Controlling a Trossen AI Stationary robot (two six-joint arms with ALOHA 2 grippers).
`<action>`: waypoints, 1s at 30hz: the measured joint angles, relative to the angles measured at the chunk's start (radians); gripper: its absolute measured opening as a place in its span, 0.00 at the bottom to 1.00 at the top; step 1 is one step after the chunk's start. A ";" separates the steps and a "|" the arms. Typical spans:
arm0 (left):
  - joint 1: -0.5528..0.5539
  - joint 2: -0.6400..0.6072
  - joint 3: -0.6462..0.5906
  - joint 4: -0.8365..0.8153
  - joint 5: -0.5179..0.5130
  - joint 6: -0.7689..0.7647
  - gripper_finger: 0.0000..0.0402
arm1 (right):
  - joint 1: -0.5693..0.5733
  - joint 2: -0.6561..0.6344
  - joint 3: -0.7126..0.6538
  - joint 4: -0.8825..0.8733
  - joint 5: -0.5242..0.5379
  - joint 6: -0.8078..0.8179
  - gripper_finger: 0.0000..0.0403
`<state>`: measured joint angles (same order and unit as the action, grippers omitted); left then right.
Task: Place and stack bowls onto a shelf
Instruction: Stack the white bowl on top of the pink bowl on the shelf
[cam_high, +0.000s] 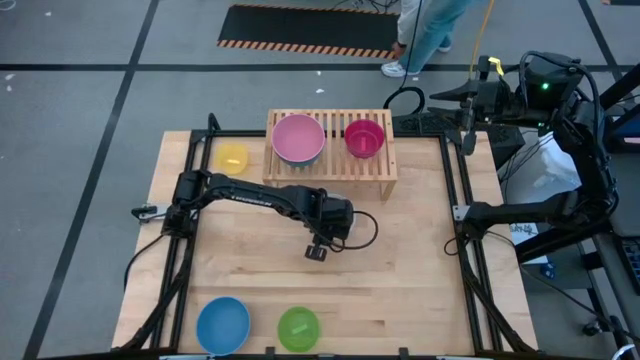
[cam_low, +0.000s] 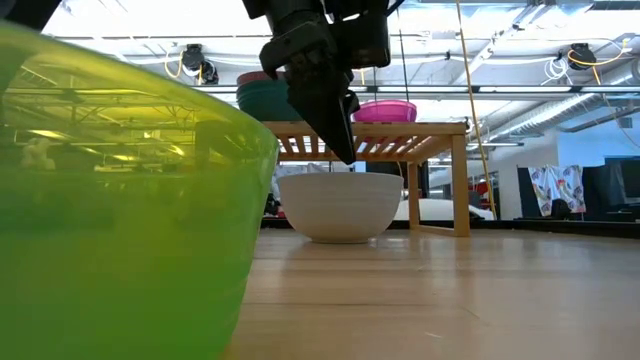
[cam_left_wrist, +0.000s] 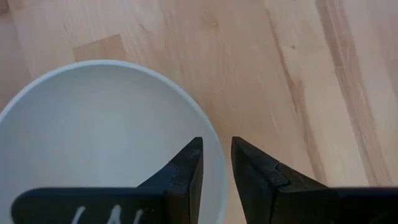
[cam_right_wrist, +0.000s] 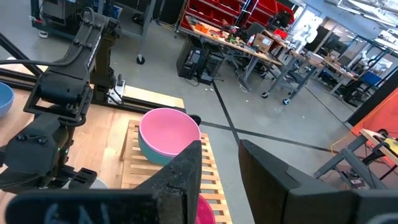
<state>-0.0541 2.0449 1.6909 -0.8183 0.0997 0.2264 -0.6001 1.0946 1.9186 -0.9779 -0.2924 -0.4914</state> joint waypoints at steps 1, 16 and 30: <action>0.000 0.000 0.000 0.000 0.003 0.000 0.22 | 0.000 0.000 0.000 0.000 0.000 0.000 0.25; -0.001 0.035 -0.001 0.003 0.031 -0.035 0.22 | 0.000 0.000 0.000 0.000 0.000 -0.022 0.25; -0.001 0.097 -0.001 0.003 0.004 -0.052 0.22 | 0.000 0.000 0.000 0.000 0.001 -0.026 0.25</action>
<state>-0.0555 2.1422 1.6901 -0.8150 0.1040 0.1742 -0.6003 1.0946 1.9186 -0.9777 -0.2916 -0.5175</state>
